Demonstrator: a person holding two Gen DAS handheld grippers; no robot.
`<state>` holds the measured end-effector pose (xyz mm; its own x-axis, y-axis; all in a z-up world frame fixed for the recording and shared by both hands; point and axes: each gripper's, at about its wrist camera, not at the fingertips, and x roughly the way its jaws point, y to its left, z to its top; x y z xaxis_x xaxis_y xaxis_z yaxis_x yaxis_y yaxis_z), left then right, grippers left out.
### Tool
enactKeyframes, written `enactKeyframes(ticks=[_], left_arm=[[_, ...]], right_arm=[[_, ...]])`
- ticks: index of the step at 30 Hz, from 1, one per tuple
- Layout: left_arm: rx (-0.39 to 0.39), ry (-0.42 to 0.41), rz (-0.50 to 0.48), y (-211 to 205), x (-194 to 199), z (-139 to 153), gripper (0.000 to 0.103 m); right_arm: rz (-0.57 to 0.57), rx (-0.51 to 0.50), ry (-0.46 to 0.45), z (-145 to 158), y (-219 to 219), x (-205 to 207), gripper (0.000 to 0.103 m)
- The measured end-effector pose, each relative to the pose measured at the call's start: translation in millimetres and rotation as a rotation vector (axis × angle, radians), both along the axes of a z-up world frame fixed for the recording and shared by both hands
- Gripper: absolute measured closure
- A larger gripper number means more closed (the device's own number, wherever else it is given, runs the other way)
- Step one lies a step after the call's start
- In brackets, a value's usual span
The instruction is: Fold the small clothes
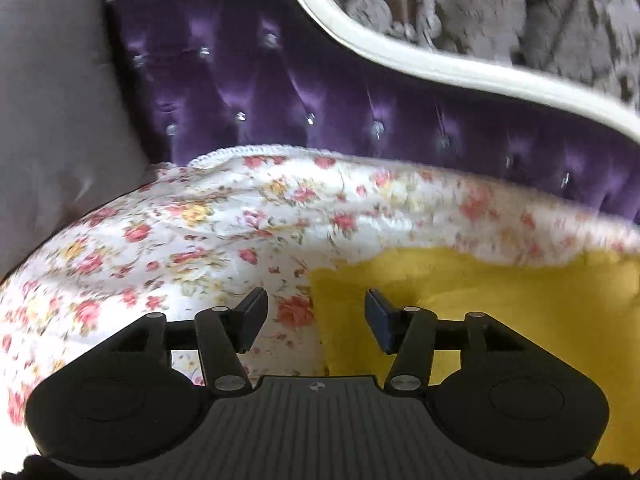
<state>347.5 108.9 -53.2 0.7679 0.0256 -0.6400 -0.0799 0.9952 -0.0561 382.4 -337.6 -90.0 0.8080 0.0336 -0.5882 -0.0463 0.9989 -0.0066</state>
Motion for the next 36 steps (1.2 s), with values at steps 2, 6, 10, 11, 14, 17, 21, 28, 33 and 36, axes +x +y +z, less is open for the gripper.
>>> enactKeyframes(ticks=[2, 6, 10, 11, 14, 17, 21, 28, 33, 36], left_arm=[[-0.010, -0.018, -0.010, -0.1, -13.5, 12.8, 0.039], [0.038, -0.065, -0.094, -17.7, -36.4, 33.4, 0.028], [0.054, -0.070, -0.185, -45.3, -54.3, 34.1, 0.015], [0.059, -0.065, -0.209, -53.1, -59.1, 32.2, 0.014], [0.103, -0.042, -0.273, -78.5, -71.4, 20.5, 0.006], [0.161, -0.008, -0.334, -98.5, -77.6, 4.6, 0.006], [0.180, 0.039, -0.349, -107.0, -79.1, -16.6, 0.006], [0.147, 0.060, -0.290, -92.4, -61.6, -27.6, 0.004], [0.155, 0.069, -0.275, -87.0, -42.3, -25.9, 0.000], [0.123, 0.077, -0.276, -81.9, -35.1, -25.9, 0.000]], right_arm=[[-0.013, -0.017, -0.020, 6.2, -1.6, -5.1, 0.036], [0.014, -0.055, -0.091, 30.4, 4.0, -22.9, 0.020], [0.145, -0.025, -0.137, 48.8, 27.0, -50.0, 0.000], [0.179, -0.021, -0.135, 50.5, 34.8, -56.4, 0.000], [0.268, -0.023, -0.109, 49.0, 58.7, -71.8, 0.000], [0.351, -0.009, -0.045, 40.5, 78.3, -77.2, 0.000], [0.424, -0.062, 0.035, 20.5, 99.9, -77.5, 0.000], [0.385, -0.072, 0.116, -4.1, 95.9, -58.9, 0.000], [0.325, -0.037, 0.114, -2.7, 83.1, -42.0, 0.000], [0.296, -0.033, 0.109, -2.7, 76.8, -32.6, 0.000]])
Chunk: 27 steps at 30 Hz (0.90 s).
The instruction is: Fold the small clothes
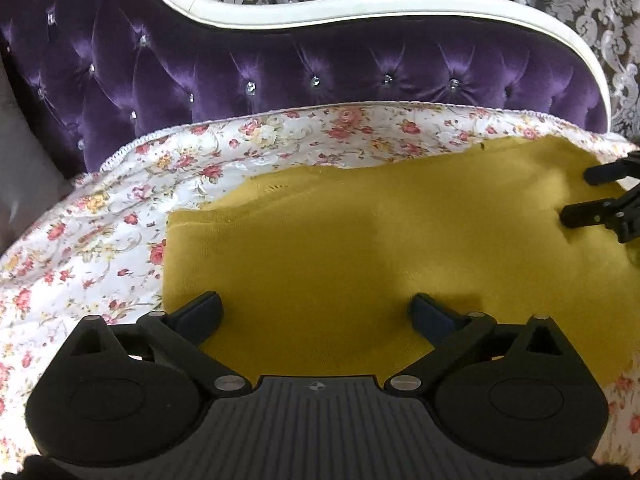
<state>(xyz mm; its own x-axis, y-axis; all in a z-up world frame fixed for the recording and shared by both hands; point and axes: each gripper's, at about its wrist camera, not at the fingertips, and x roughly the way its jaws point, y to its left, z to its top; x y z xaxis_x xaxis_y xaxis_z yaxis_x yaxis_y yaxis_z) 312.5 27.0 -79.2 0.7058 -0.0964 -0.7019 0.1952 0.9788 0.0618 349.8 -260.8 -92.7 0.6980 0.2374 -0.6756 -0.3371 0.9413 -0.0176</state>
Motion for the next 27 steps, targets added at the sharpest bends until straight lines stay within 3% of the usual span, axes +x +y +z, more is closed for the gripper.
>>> enactKeyframes(ticks=[8, 11, 14, 18, 21, 24, 27], left_arm=[[-0.024, -0.026, 0.071, 20.5, 2.3, 10.4, 0.001], [-0.001, -0.008, 0.130, 35.9, 12.2, 6.9, 0.000], [-0.017, 0.017, 0.129, 46.5, 20.0, 2.1, 0.000], [0.010, 0.031, 0.149, 56.6, 23.9, -0.4, 0.000], [-0.034, 0.050, 0.178, 68.9, 21.7, 1.5, 0.001], [-0.053, 0.024, 0.187, 71.2, 7.0, 13.8, 0.001], [-0.093, 0.001, 0.149, 62.7, -13.5, 24.6, 0.001]], right_arm=[[-0.110, 0.000, -0.001, -2.3, -22.3, 9.2, 0.000], [-0.177, 0.032, 0.029, -5.6, -40.1, 10.1, 0.000], [-0.222, 0.033, 0.043, -5.9, -57.3, 8.6, 0.000], [-0.292, 0.134, 0.112, -9.1, -92.0, 3.1, 0.000], [-0.336, 0.164, 0.139, -10.4, -114.1, -8.0, 0.000], [-0.353, 0.208, 0.110, -0.3, -122.9, -24.7, 0.000], [-0.301, 0.188, 0.062, 10.1, -110.6, -41.8, 0.000]])
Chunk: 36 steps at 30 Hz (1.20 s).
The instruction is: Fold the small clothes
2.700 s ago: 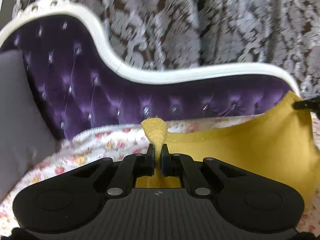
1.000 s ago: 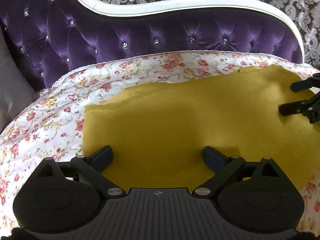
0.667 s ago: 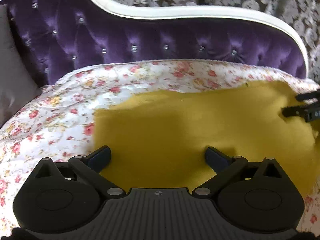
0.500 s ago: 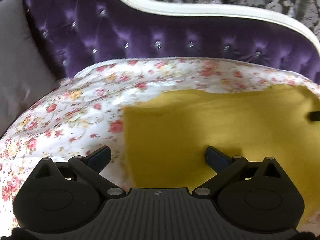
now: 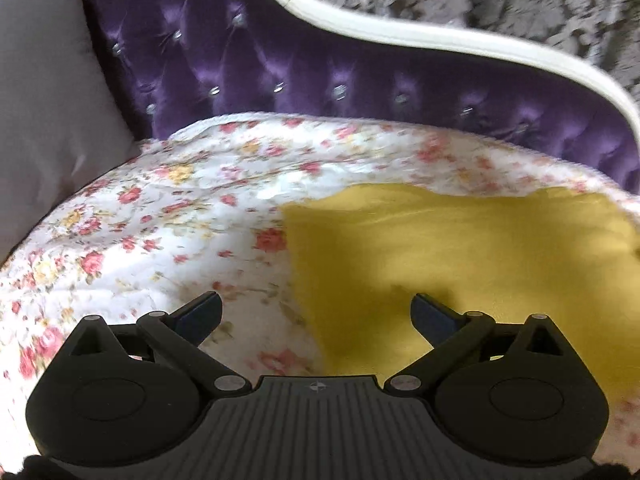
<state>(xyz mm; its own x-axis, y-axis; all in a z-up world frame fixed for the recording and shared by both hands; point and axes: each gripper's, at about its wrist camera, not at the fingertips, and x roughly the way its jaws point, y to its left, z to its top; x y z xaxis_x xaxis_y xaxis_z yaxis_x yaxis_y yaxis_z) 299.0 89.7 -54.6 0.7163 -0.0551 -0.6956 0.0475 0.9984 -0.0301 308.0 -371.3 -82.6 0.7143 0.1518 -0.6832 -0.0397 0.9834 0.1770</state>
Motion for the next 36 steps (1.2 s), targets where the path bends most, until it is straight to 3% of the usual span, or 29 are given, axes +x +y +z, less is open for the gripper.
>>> enactKeyframes(ticks=[2, 8, 15, 23, 36], left_arm=[[-0.008, -0.004, -0.036, -10.9, -14.1, 1.7, 0.001], [0.081, 0.051, -0.092, -42.7, -41.8, -17.2, 0.001], [0.050, 0.042, -0.040, -42.4, -49.0, -32.4, 0.000], [0.041, -0.004, -0.011, -45.5, -55.8, -37.1, 0.000], [0.051, -0.041, 0.008, -48.7, -62.0, -39.1, 0.000]], right_arm=[[0.052, -0.016, -0.012, 0.6, 13.3, -10.3, 0.000], [0.181, -0.151, 0.025, -22.1, 54.4, -33.4, 0.000], [0.126, -0.074, -0.007, -32.4, 42.8, -48.7, 0.000], [0.116, -0.058, -0.068, -38.1, 40.5, -55.9, 0.000], [0.110, -0.058, -0.084, -39.1, 41.0, -57.9, 0.000]])
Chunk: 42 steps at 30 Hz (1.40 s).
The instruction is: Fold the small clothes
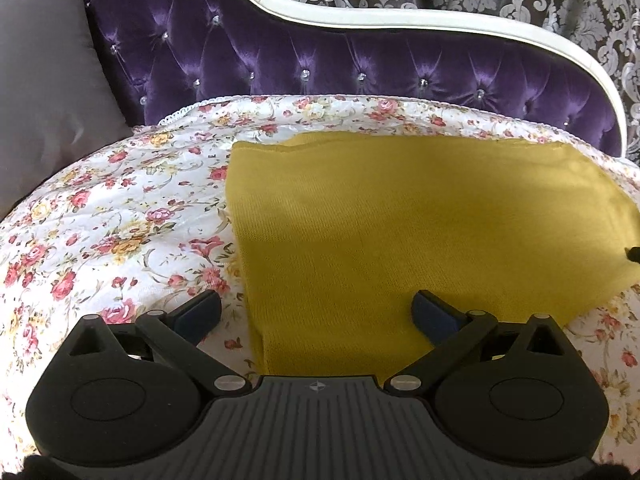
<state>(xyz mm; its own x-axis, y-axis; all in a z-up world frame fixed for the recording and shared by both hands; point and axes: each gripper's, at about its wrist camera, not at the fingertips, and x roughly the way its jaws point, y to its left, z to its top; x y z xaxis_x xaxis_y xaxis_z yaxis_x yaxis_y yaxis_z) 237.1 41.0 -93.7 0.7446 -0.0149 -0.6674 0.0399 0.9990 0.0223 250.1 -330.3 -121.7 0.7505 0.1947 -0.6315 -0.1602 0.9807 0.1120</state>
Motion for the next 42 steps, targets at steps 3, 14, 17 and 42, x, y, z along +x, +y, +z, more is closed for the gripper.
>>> enactKeyframes(ticks=[3, 14, 17, 42], left_arm=[[-0.007, 0.015, -0.001, 1.5, 2.5, 1.5, 0.000], [-0.001, 0.036, -0.004, 1.1, 5.6, 2.7, 0.000], [-0.018, 0.061, -0.002, 2.4, 7.0, 5.7, 0.000], [-0.102, 0.018, 0.035, 11.1, 41.3, 52.4, 0.009]], right_arm=[[0.000, 0.001, -0.001, 0.0, -0.2, -0.3, 0.000], [-0.003, 0.008, -0.004, 0.6, -0.1, -1.1, 0.000], [-0.002, 0.018, -0.004, 0.6, -1.6, -1.1, 0.000], [0.025, 0.423, -0.032, 62.3, -44.5, 35.3, 0.000]])
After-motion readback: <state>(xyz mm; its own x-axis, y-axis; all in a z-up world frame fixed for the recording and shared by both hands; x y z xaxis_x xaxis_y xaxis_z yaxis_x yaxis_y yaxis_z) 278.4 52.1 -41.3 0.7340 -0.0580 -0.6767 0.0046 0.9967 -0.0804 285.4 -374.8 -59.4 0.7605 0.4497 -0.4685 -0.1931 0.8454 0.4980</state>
